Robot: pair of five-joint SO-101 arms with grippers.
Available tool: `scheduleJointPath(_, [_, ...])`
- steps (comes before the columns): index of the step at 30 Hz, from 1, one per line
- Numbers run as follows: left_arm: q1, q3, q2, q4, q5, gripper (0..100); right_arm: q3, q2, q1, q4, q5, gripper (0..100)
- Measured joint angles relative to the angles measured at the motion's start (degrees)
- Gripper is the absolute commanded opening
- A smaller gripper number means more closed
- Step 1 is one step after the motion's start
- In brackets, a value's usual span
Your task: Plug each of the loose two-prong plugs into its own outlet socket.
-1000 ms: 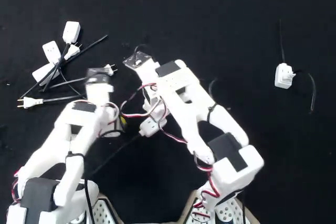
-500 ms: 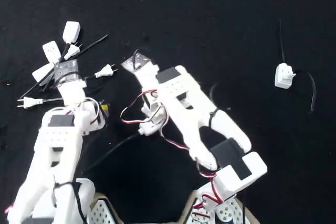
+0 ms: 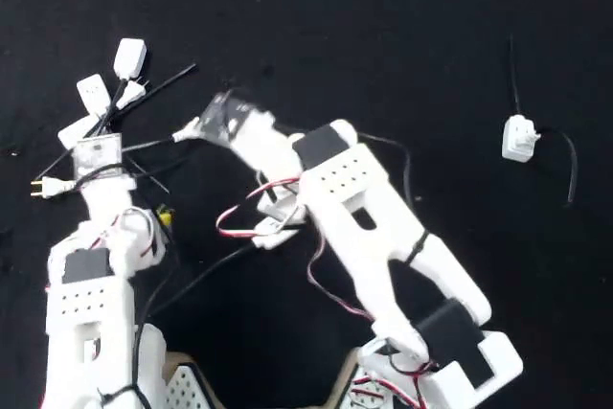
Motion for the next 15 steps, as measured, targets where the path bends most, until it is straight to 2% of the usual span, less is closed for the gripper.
scheduleJointPath(5, [-6.6, 1.2, -5.4, 0.1, 6.0, 22, 0.0, 1.8, -2.9, 0.6, 13.3, 29.6])
scheduleJointPath(10, [-9.5, 1.3, -7.8, 0.1, 7.2, 22, 0.0, 9.6, -6.9, 0.6, 20.6, 29.5])
scheduleJointPath(15, [-9.8, 1.3, -8.0, 0.1, 7.3, 22, 0.0, 17.5, -7.1, 0.5, 25.8, 29.3])
